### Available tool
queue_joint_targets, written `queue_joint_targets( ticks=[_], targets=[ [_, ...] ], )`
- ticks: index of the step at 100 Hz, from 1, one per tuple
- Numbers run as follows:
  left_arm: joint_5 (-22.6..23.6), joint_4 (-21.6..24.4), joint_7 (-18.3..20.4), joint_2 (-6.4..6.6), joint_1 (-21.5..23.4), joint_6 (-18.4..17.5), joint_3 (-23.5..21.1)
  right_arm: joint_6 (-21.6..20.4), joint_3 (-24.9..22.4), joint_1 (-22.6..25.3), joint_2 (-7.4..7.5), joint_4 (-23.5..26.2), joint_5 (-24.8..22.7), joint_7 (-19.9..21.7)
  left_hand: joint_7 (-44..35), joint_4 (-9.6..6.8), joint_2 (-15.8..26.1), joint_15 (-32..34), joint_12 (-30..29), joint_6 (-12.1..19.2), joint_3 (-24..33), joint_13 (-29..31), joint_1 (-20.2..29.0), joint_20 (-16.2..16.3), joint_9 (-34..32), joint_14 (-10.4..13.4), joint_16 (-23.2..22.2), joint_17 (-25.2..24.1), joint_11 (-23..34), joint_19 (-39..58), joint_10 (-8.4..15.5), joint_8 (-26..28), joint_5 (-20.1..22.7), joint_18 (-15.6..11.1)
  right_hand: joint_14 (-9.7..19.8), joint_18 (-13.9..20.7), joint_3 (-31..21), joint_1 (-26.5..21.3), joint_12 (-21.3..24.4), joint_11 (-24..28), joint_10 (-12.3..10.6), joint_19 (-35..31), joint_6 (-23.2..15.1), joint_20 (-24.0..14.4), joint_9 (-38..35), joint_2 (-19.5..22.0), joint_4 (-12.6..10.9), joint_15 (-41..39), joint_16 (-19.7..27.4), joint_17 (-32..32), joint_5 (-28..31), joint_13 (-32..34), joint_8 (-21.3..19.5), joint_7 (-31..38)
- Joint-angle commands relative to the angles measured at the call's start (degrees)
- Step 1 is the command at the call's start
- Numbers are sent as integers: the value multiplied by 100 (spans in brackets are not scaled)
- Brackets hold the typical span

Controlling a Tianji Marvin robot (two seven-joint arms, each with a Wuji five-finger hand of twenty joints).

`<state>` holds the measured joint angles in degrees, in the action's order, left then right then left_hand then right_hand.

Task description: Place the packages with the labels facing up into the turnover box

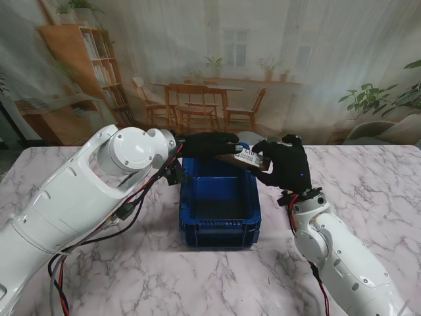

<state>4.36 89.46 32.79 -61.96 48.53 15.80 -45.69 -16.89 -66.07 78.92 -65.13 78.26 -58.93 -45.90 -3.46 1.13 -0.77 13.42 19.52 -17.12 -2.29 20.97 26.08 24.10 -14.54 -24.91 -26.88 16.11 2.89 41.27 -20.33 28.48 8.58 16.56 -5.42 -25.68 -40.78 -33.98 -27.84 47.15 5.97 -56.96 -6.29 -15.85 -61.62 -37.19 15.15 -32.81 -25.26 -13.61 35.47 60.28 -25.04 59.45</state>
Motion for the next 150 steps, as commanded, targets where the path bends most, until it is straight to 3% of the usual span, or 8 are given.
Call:
queue_joint_targets(
  ticks=[1,15,25,59,100,132,141,150],
  targets=[
    [92,-17,89,-35,-74,40,36,-26,18,-22,12,3,-59,-29,24,56,136,-61,-102,177,22,27,24,82,118,-146,50,9,-127,123,110,36,32,-133,121,-96,-767,-882,-72,632,-168,106,-942,83,-293,835,-220,-260,36,139,226,-32,-337,1123],
    [195,-64,59,-43,-151,129,67,-40,39,-38,25,-2,-111,-60,62,74,96,-342,-568,339,13,-274,-9,-99,326,-152,539,-111,-265,-185,213,-99,240,54,124,-101,-774,-883,-59,630,-168,114,-945,96,-295,828,-220,-262,40,146,232,-27,-332,1129],
    [181,-138,56,-62,-245,218,111,-43,76,-65,40,-26,-167,-98,49,78,94,-371,-630,344,7,-374,-32,-169,372,-157,631,-194,-274,-282,237,-120,278,126,124,-106,-781,-879,-51,633,-165,118,-958,106,-300,822,-219,-265,43,147,234,-23,-330,1133],
    [9,-282,267,-80,-599,381,364,-52,222,-169,74,-99,-301,-190,60,81,42,-239,-636,367,6,-176,-52,-195,248,-138,678,-98,-217,-240,205,-150,218,23,130,-111,-795,-867,-27,627,-180,135,-981,134,-293,816,-214,-257,55,167,229,-29,-325,1140],
    [-290,-437,961,29,-1005,395,759,18,309,-240,94,-163,-408,-342,58,79,-140,-50,-513,262,17,159,-80,11,85,-115,445,82,-151,41,178,-154,174,-86,119,-135,-820,-865,-10,637,-163,161,-954,170,-305,803,-212,-265,60,197,228,-20,-315,1152],
    [-348,-582,855,-35,-1046,502,812,-33,326,-209,88,-97,-428,-412,233,93,8,-415,-800,481,7,-361,-172,-274,657,-265,818,-55,-348,-449,385,-265,-125,174,134,-146,-840,-861,3,643,-173,153,-963,185,-306,792,-209,-269,65,190,215,-25,-309,1170],
    [-371,-581,839,-42,-1041,523,805,-45,322,-206,78,-90,-405,-416,198,85,-28,-305,-834,491,25,-201,-109,-278,583,-235,832,60,-316,-368,367,-261,-80,105,137,-145,-844,-864,7,642,-174,151,-970,188,-302,794,-208,-271,67,191,206,-21,-310,1175],
    [-364,-593,838,-46,-1038,434,822,-48,322,-212,75,-90,-402,-435,117,30,-145,73,-699,547,60,381,324,-49,235,-154,602,257,-216,192,325,-221,-39,-112,138,-136,-842,-858,9,647,-181,148,-978,191,-296,797,-205,-266,70,191,197,-30,-309,1181]
  ],
)
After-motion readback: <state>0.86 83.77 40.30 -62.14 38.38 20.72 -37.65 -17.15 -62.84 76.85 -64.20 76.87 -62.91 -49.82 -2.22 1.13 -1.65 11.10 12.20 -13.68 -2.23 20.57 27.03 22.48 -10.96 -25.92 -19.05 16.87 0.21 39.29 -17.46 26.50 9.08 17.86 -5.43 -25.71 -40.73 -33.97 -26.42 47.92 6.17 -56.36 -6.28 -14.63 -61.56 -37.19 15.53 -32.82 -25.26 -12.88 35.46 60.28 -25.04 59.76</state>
